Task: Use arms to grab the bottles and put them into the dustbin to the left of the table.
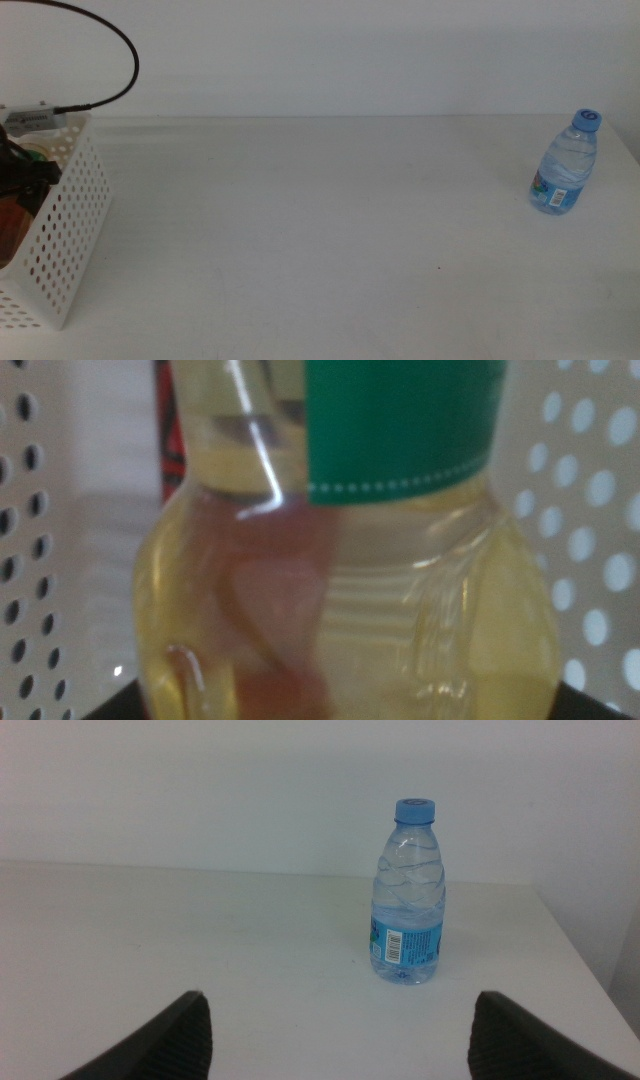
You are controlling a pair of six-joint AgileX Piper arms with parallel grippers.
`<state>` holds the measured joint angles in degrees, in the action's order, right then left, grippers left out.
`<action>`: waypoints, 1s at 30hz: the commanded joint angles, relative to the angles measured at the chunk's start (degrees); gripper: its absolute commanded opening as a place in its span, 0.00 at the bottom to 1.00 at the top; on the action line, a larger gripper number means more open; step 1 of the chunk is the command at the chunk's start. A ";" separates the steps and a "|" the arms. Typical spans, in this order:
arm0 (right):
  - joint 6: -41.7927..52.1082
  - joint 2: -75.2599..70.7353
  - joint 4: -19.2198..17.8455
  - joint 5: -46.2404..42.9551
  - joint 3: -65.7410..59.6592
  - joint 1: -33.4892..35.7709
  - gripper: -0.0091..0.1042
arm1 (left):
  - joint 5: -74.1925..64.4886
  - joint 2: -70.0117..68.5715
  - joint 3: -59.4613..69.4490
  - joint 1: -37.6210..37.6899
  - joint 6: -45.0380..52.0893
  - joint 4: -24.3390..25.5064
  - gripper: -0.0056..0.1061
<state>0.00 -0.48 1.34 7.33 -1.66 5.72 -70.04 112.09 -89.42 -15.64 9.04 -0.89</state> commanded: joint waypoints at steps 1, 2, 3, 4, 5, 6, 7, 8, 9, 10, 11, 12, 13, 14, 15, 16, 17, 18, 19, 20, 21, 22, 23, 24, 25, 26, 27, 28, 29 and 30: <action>0.49 -1.63 -0.32 -4.42 0.48 -0.33 0.68 | -4.61 -3.26 -1.72 0.09 0.00 0.09 0.14; 0.49 -1.63 -0.32 -4.42 0.48 -0.33 0.68 | -4.32 -3.12 -1.72 0.09 0.05 0.09 0.19; 0.49 -1.63 -0.32 -4.42 0.48 -0.33 0.68 | -4.02 -2.94 -1.72 0.09 0.05 0.09 0.24; 0.49 -1.63 -0.32 -4.42 0.48 -0.33 0.68 | -2.87 -2.93 -1.72 0.09 0.16 0.09 0.73; 0.49 -1.63 -0.32 -4.42 0.48 -0.33 0.68 | -3.29 -2.93 -1.79 0.09 0.16 0.31 0.81; 0.49 -1.63 -0.32 -4.42 0.48 -0.33 0.68 | -4.19 -3.00 -1.93 0.09 0.00 0.52 0.86; 0.49 -1.63 -0.32 -4.42 0.48 -0.33 0.68 | -4.91 -3.13 -1.92 0.09 0.00 0.52 0.86; 0.49 -1.63 -0.32 -4.42 0.48 -0.33 0.68 | -5.47 -3.32 -2.00 0.09 -0.63 0.52 0.86; 0.49 -1.63 -0.32 -4.42 0.48 -0.33 0.68 | -5.47 -3.67 -2.15 0.20 -1.83 0.89 0.86; 0.49 -1.63 -0.32 -4.42 0.48 -0.33 0.68 | -5.40 -3.92 -2.35 0.20 -2.74 0.89 0.86; 0.49 -1.63 -0.32 -4.42 0.48 -0.33 0.68 | -5.45 -4.22 -2.66 0.20 -3.66 0.89 0.86; 0.49 -1.63 -0.32 -4.42 0.48 -0.33 0.68 | -5.45 -4.78 -2.80 0.20 -4.46 0.89 0.86; 0.49 -1.63 -0.32 -4.42 0.48 -0.33 0.68 | -5.45 -5.27 -2.94 0.20 -4.79 0.89 0.86; 0.49 -1.63 -0.32 -4.42 0.48 -0.33 0.68 | -5.45 -6.10 -3.05 0.20 -4.91 0.89 0.86; 0.49 -1.63 -0.32 -4.42 0.48 -0.33 0.68 | -5.45 -7.06 -3.07 0.20 -4.91 0.89 0.86; 0.49 -1.63 -0.32 -4.42 0.48 -0.33 0.68 | -5.39 -8.27 -3.07 0.20 -5.02 0.35 0.86; 0.49 -1.63 -0.32 -4.42 0.48 -0.33 0.68 | -5.22 -9.65 -3.07 0.51 -5.19 0.06 0.86; 0.49 -1.63 -0.32 -4.42 0.48 -0.33 0.68 | -5.04 -11.16 -3.07 1.04 -5.64 0.01 0.86; 0.49 -1.63 -0.32 -4.42 0.48 -0.33 0.68 | -4.44 -12.45 -3.07 1.58 -6.33 0.08 0.86; 0.49 -1.63 -0.32 -4.42 0.48 -0.33 0.68 | -4.04 -14.17 -3.07 2.57 -6.55 0.08 0.86; 0.49 -1.63 -0.32 -4.42 0.48 -0.33 0.68 | -3.72 -15.89 -3.07 3.78 -6.55 -0.12 0.86; 0.49 -1.63 -0.32 -4.42 0.48 -0.33 0.68 | -2.75 -17.34 -3.07 5.36 -6.55 -0.52 0.86; 0.49 -1.63 -0.32 -4.42 0.48 -0.33 0.68 | -1.09 -19.13 -2.81 7.27 -6.79 -1.18 0.86; 0.49 -1.63 -0.32 -4.42 0.48 -0.33 0.68 | 1.55 -20.96 -2.37 9.23 -8.08 -1.47 0.86; 0.49 -1.63 -0.32 -4.42 0.48 -0.33 0.68 | 3.81 -22.42 -1.90 10.77 -9.04 -1.58 0.86; 0.49 -1.63 -0.32 -4.42 0.48 -0.33 0.68 | 6.59 -24.16 -1.08 12.82 -9.35 -1.66 0.86; 0.49 -1.63 -0.32 -4.42 0.48 -0.33 0.68 | 9.09 -26.12 -0.03 15.11 -9.04 -1.66 0.86; 0.49 -1.63 -0.32 -4.42 0.48 -0.33 0.68 | 10.96 -27.34 0.95 17.03 -9.04 -1.48 0.86; 0.49 -1.63 -0.32 -4.42 0.48 -0.33 0.68 | 12.92 -28.73 2.19 19.32 -9.04 -1.42 0.86; 0.49 -1.63 -0.32 -4.42 0.48 -0.33 0.68 | 14.81 -29.98 3.33 21.46 -9.04 -1.59 0.86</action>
<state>0.00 -0.52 1.34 7.33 -1.66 5.72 -60.55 86.07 -86.35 2.88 0.93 -1.83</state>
